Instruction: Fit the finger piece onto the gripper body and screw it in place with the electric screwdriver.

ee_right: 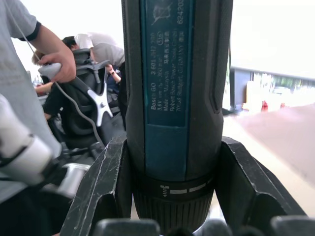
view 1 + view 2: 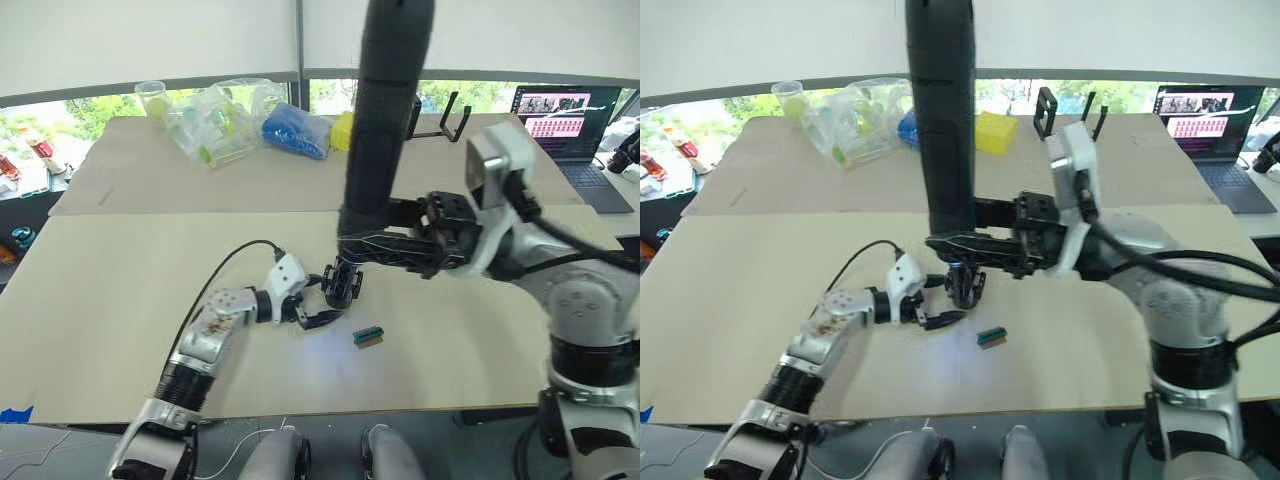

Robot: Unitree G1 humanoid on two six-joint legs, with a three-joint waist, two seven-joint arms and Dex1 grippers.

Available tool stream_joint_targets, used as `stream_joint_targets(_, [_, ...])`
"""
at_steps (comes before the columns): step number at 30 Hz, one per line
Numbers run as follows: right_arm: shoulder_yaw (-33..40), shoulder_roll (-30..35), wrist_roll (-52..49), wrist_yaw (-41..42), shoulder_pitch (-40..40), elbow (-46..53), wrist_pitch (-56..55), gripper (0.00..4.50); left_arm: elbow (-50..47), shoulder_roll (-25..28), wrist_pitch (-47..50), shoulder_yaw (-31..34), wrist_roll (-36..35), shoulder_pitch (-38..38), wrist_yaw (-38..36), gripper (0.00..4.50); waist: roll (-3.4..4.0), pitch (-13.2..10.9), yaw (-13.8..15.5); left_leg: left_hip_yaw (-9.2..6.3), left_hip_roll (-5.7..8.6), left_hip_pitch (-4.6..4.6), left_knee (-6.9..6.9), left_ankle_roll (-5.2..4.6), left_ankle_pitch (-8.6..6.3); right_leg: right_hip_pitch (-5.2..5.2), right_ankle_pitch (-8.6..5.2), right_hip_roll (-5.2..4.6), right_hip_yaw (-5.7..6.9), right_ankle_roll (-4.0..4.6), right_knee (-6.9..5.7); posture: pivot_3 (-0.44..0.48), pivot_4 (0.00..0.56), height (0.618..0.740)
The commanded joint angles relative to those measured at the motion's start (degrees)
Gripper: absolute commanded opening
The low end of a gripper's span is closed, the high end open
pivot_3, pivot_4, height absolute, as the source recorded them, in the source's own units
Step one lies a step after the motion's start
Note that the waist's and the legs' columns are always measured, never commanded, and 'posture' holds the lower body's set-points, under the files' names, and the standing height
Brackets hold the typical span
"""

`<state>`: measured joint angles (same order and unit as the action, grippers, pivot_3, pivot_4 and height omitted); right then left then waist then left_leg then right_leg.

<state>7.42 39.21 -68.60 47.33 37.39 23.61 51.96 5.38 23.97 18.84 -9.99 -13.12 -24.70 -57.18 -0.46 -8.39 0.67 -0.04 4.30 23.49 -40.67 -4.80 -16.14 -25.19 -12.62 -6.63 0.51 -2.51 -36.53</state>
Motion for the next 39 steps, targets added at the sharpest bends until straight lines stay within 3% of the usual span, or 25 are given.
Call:
stream_joint_targets(1, [6.3, 8.7, -10.3, -2.6, -1.8, -5.2, 10.7, 1.91, -8.8, 7.7, 5.8, 4.6, -7.4, 1.8, -7.6, 4.50, 0.00, 0.0, 0.0, -0.03, -0.02, 0.01, 0.00, -0.02, -0.01, 0.05, 0.00, -0.02, -0.02, 0.01, 0.12, 0.000, 0.150, 0.740])
stream_joint_targets(3, [6.4, 13.6, -10.4, -2.7, -3.5, -9.2, 15.4, 1.91, -11.5, 12.1, 7.7, 5.9, -9.6, 3.1, -10.4, 4.50, 0.01, 0.0, 0.0, -0.03, -0.10, 0.00, 0.07, -0.03, -0.02, 0.14, 0.06, -0.03, -0.01, 0.09, 0.41, 0.000, 0.150, 0.740])
stream_joint_targets(7, [0.8, 21.7, -0.9, -0.8, -6.4, -20.7, 21.9, 1.91, -16.6, 23.3, 10.8, 9.0, -13.2, 6.7, -17.5, 4.50, 0.03, 0.0, 0.0, 0.03, -0.11, 0.02, 0.17, -0.07, -0.04, 0.13, 0.06, -0.09, -0.04, 0.10, 0.51, 0.000, 0.150, 0.740])
stream_joint_targets(11, [-7.3, 24.3, 8.3, 2.4, -3.3, -30.7, 25.4, 1.91, -18.0, 29.7, 8.9, 9.4, -12.3, 8.5, -20.9, 4.50, 0.16, -0.1, 0.0, 0.09, -0.11, 0.03, 0.28, -0.06, -0.03, 0.08, 0.06, -0.14, -0.03, 0.10, 0.57, 0.000, 0.150, 0.740])
stream_joint_targets(19, [-21.0, 24.9, 27.5, 14.6, 2.0, -42.9, 16.6, 1.91, -14.8, 30.8, 9.3, 13.0, -13.8, 7.9, -19.1, 4.50, 0.42, -0.3, -0.2, 0.16, -0.11, 0.10, 0.49, 0.01, 0.01, -0.10, 0.06, -0.06, -0.01, 0.10, 0.57, 0.000, 0.150, 0.740])
stream_joint_targets(21, [-21.9, 25.6, 32.1, 17.6, 0.8, -44.9, 10.4, 2.96, -14.1, 31.5, 10.1, 13.7, -14.2, 8.1, -19.6, 4.50, 0.42, -0.3, -0.1, 0.16, -0.11, 0.14, 0.48, 0.02, 0.02, -0.12, 0.06, -0.02, 0.05, 0.10, 0.58, 0.000, 0.150, 0.740])
stream_joint_targets(25, [-18.5, 25.7, 37.9, 22.4, -0.8, -48.0, -3.9, 4.37, -12.7, 33.0, 11.1, 14.8, -14.3, 7.9, -19.3, 4.50, 0.42, -0.3, -0.1, 0.21, -0.11, 0.11, 0.43, 0.01, 0.02, -0.07, 0.07, 0.06, 0.19, 0.07, 0.57, 0.000, 0.150, 0.740])
stream_joint_targets(26, [-16.5, 26.3, 39.3, 24.2, -2.0, -47.8, -11.3, 4.46, -12.5, 33.9, 12.0, 15.7, -15.3, 8.5, -20.0, 4.50, 0.41, -0.3, -0.1, 0.20, -0.11, 0.10, 0.43, 0.01, 0.02, -0.06, 0.07, 0.10, 0.22, 0.07, 0.57, 0.000, 0.150, 0.740])
stream_joint_targets(30, [-7.8, 29.0, 40.9, 35.3, -7.6, -48.1, -34.0, 4.46, -12.7, 37.1, 13.9, 19.8, -17.9, 11.7, -22.1, 4.50, 0.50, -0.3, -0.1, 0.24, -0.11, 0.01, 0.49, 0.04, 0.03, -0.09, 0.07, 0.23, 0.25, 0.06, 0.51, 0.000, 0.150, 0.740])
stream_joint_targets(33, [-2.9, 31.0, 40.3, 42.5, -10.9, -49.3, -40.7, 4.46, -12.7, 38.4, 14.9, 24.0, -19.6, 13.3, -22.0, 4.50, 0.52, -0.3, -0.1, 0.30, -0.11, -0.09, 0.53, 0.04, 0.03, 0.00, 0.07, 0.26, 0.24, 0.06, 0.52, 0.000, 0.150, 0.740])
stream_joint_targets(39, [1.1, 31.2, 42.2, 44.3, -12.6, -53.3, -44.1, 4.46, -13.6, 36.9, 14.6, 26.8, -20.3, 13.0, -19.2, 4.50, 0.52, -0.3, -0.2, 0.31, -0.15, -0.43, 0.51, 0.05, 0.02, 0.26, 0.07, 0.08, 0.15, 0.07, 0.51, 0.000, 0.150, 0.740])
